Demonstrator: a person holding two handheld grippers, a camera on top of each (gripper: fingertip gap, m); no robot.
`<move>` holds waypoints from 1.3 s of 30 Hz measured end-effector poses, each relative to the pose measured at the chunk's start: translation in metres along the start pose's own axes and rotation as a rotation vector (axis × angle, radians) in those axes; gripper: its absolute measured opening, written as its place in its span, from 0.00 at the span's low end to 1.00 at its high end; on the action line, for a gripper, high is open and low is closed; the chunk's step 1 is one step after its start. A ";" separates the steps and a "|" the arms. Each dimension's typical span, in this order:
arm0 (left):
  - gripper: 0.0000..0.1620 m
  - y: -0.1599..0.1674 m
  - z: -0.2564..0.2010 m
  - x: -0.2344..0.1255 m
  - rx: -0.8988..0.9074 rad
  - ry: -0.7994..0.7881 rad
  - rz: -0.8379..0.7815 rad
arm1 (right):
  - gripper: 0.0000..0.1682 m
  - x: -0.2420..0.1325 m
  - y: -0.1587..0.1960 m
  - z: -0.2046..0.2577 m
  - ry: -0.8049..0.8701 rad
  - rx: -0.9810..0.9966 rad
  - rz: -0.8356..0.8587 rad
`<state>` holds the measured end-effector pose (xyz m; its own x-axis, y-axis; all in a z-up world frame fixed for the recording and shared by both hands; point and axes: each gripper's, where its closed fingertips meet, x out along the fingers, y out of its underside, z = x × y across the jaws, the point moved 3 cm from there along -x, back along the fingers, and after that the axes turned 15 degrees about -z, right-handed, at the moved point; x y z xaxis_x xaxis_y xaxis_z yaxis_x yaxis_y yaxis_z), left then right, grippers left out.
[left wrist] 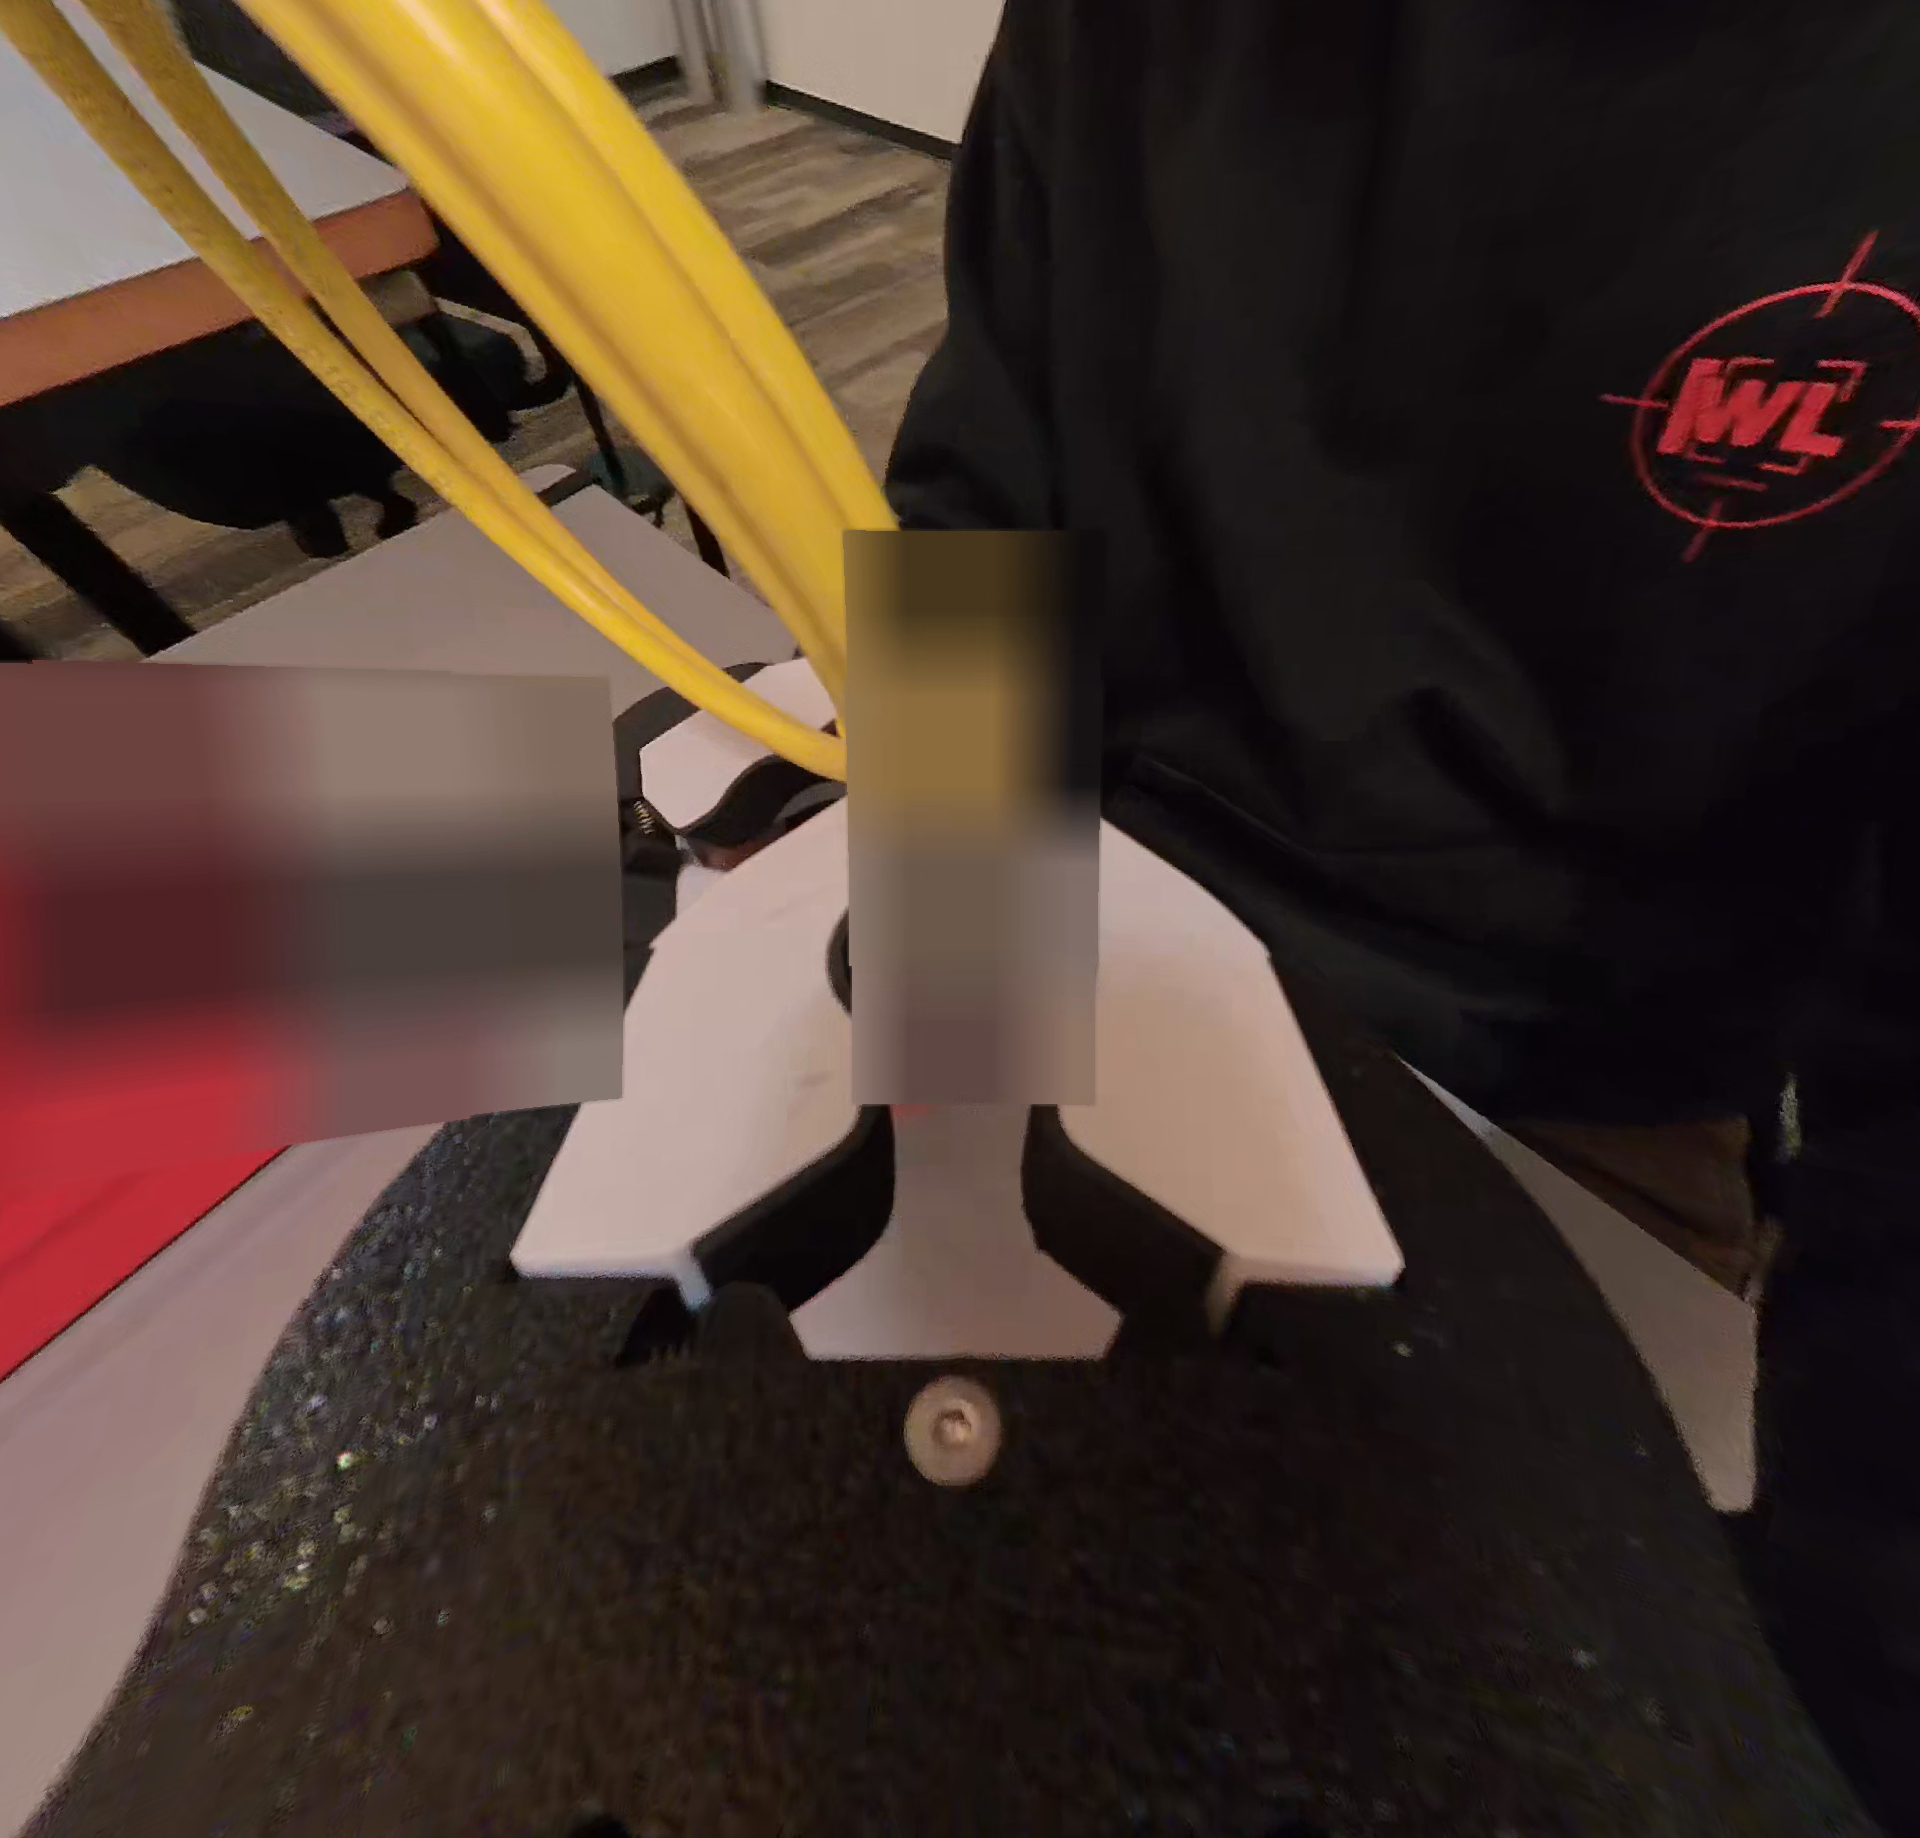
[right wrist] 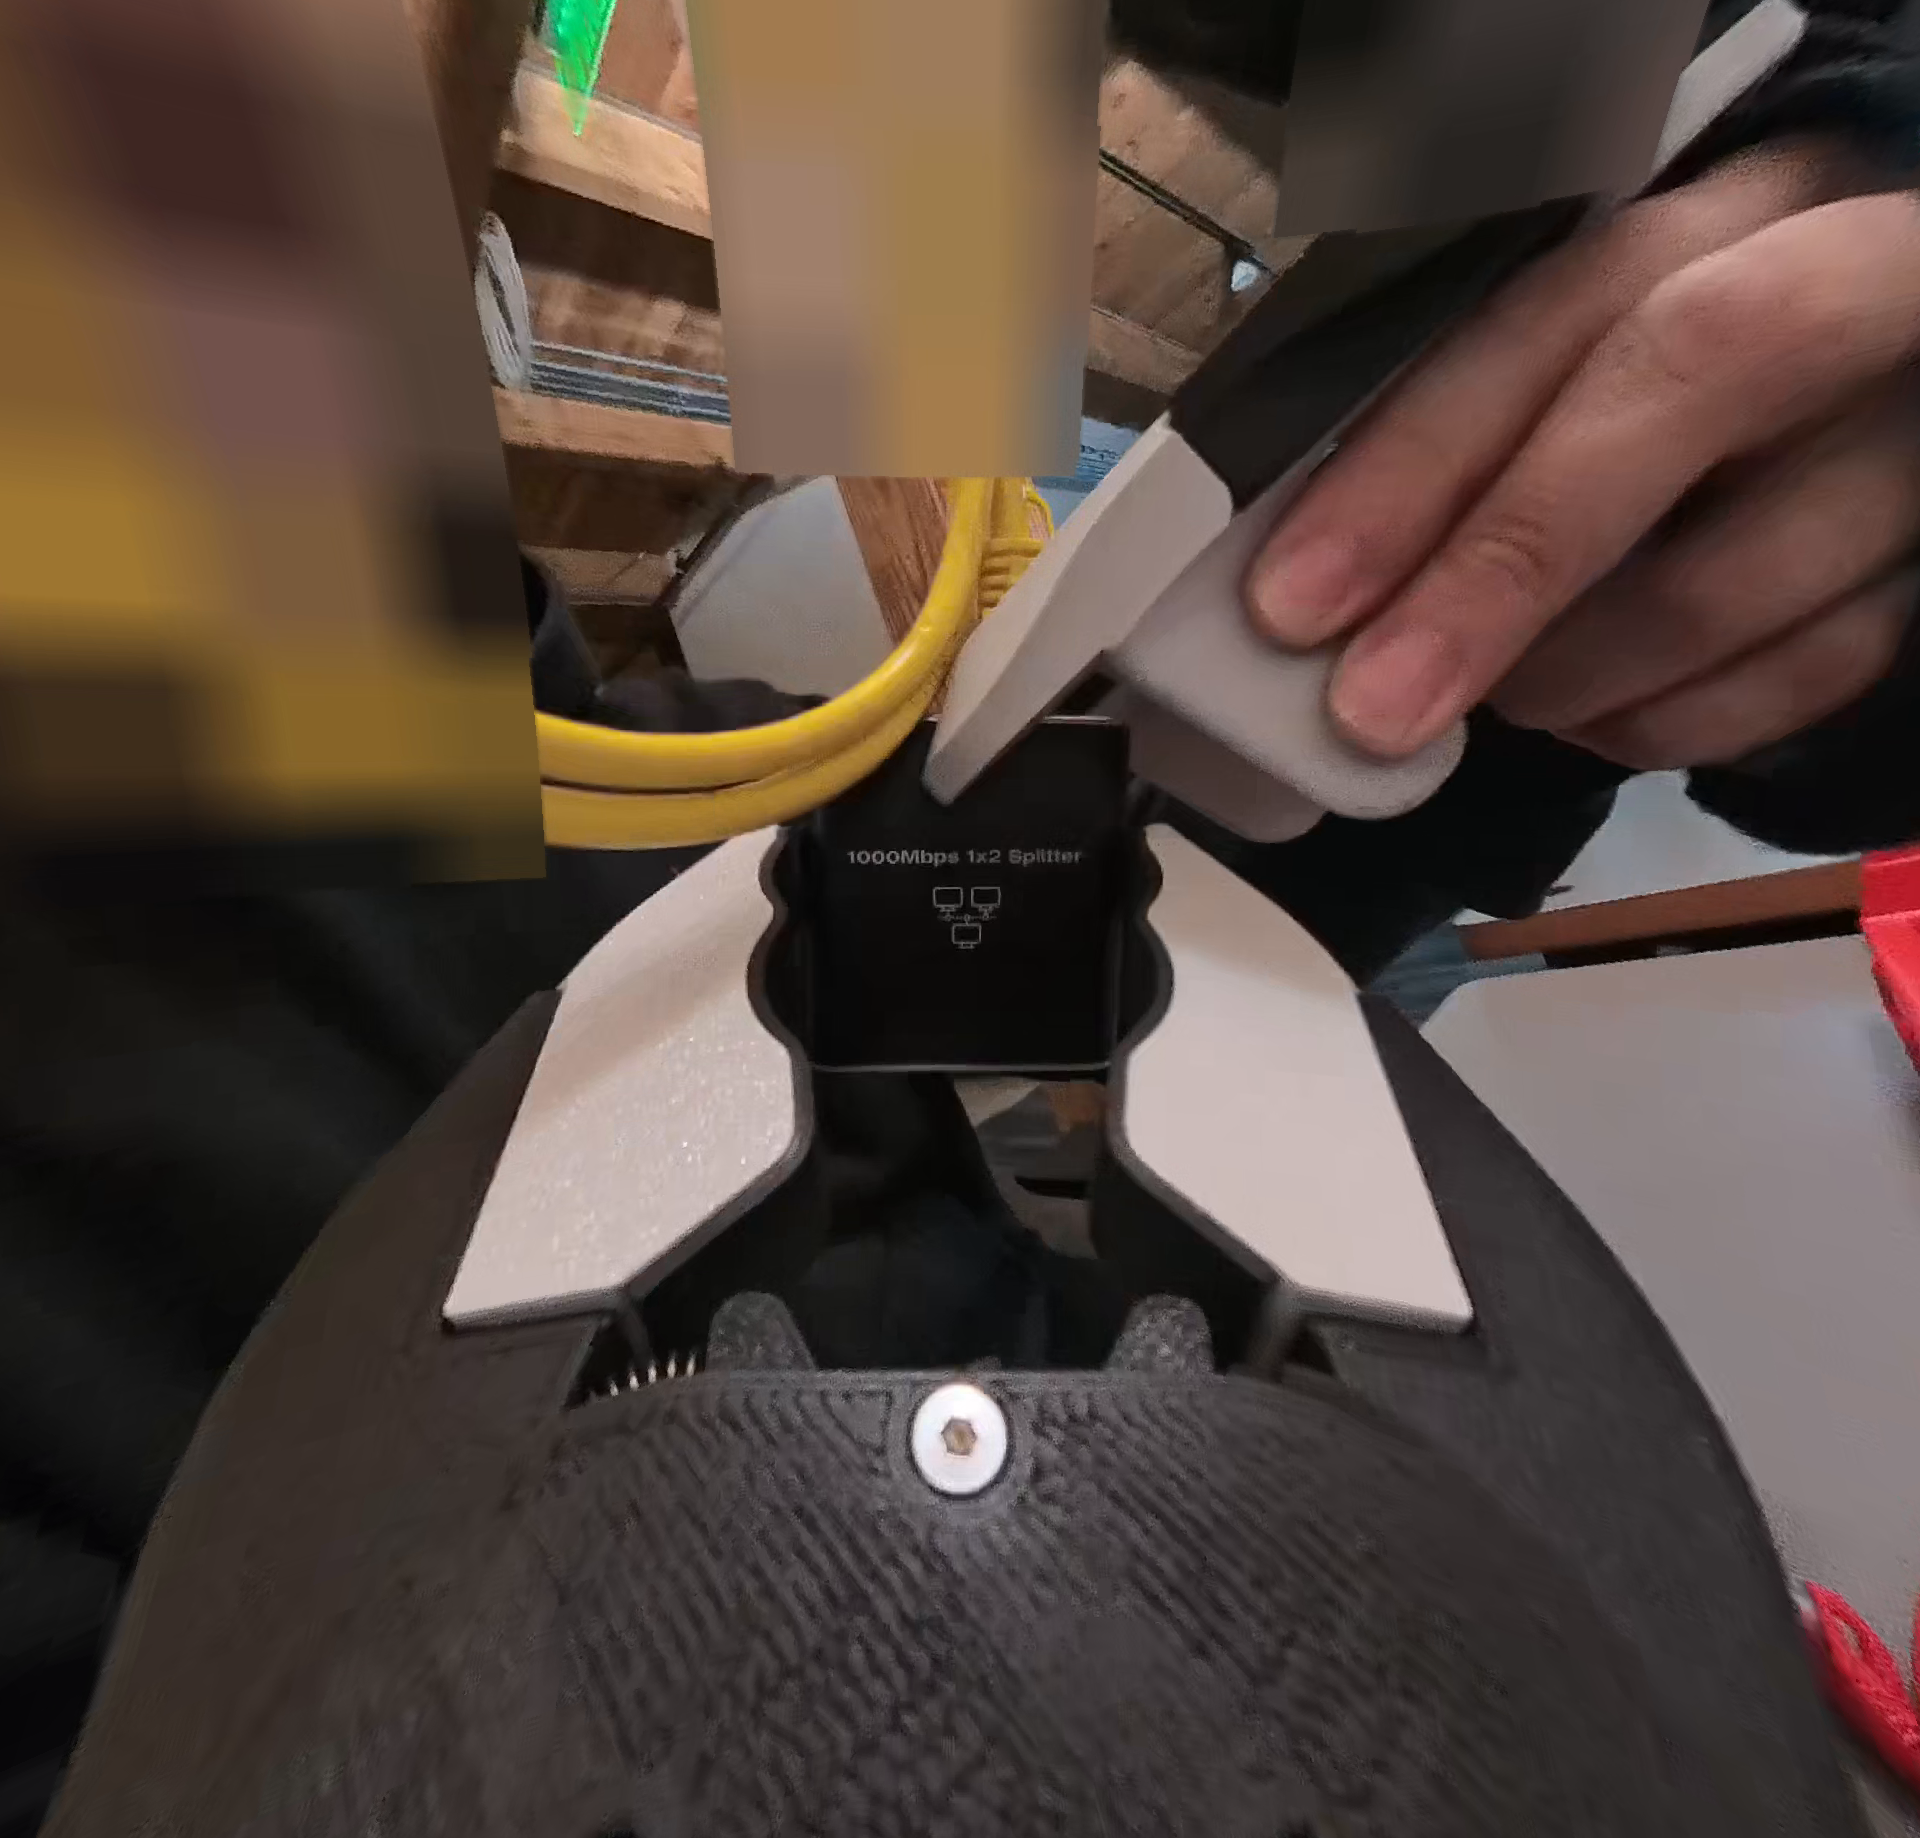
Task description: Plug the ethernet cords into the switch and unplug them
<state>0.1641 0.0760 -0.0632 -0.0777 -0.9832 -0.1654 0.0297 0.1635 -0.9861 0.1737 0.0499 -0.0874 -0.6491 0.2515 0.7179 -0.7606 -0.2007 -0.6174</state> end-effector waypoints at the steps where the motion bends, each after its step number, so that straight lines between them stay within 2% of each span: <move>1: 0.16 0.000 -0.001 0.001 -0.003 0.013 0.001 | 0.36 0.000 0.002 0.000 0.001 -0.018 0.013; 6: 0.16 0.012 0.001 -0.002 -0.010 -0.016 0.071 | 0.38 0.003 0.005 -0.008 0.106 -0.149 0.087; 10: 0.16 0.010 -0.001 0.001 -0.003 -0.018 0.071 | 0.40 0.005 0.010 -0.006 0.064 -0.247 0.136; 15: 0.21 0.010 0.015 -0.016 -0.068 -0.228 0.048 | 0.38 -0.003 -0.007 -0.015 0.206 -0.380 0.129; 17: 0.29 0.010 0.020 -0.022 -0.081 -0.320 0.050 | 0.38 -0.009 -0.014 -0.023 0.307 -0.433 0.126; 19: 0.39 0.003 0.030 -0.030 -0.043 -0.468 0.031 | 0.38 -0.021 -0.014 -0.037 0.439 -0.514 0.208; 21: 0.40 -0.009 0.037 -0.034 0.001 -0.578 -0.003 | 0.38 -0.027 -0.015 -0.043 0.499 -0.551 0.237; 22: 0.36 -0.014 0.040 -0.034 0.025 -0.613 -0.010 | 0.38 -0.026 -0.015 -0.042 0.480 -0.538 0.220; 23: 0.24 -0.017 0.042 -0.034 0.043 -0.633 -0.007 | 0.38 -0.025 -0.015 -0.043 0.481 -0.535 0.212; 24: 0.18 -0.020 0.043 -0.032 0.054 -0.629 0.000 | 0.38 -0.025 -0.015 -0.046 0.506 -0.551 0.224; 26: 0.07 -0.023 0.048 -0.031 0.073 -0.661 0.017 | 0.38 -0.024 -0.010 -0.048 0.513 -0.541 0.264; 29: 0.05 -0.023 0.061 -0.035 0.008 -0.807 0.022 | 0.38 -0.026 -0.017 -0.053 0.573 -0.591 0.237; 33: 0.04 -0.013 0.081 -0.064 -0.140 -1.252 0.033 | 0.38 -0.042 -0.036 -0.061 0.745 -0.678 0.176; 35: 0.05 -0.005 0.083 -0.077 -0.201 -1.413 0.037 | 0.38 -0.048 -0.041 -0.064 0.792 -0.696 0.157; 37: 0.06 0.005 0.084 -0.081 -0.198 -1.476 0.116 | 0.38 -0.054 -0.039 -0.069 0.846 -0.684 0.187; 39: 0.07 0.004 0.084 -0.071 -0.160 -1.396 0.137 | 0.38 -0.053 -0.034 -0.070 0.817 -0.627 0.185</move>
<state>0.2536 0.1397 -0.0542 0.9561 -0.2140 -0.2001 -0.1633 0.1776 -0.9704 0.2347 0.1096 -0.1276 -0.3718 0.8772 0.3037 -0.3568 0.1670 -0.9192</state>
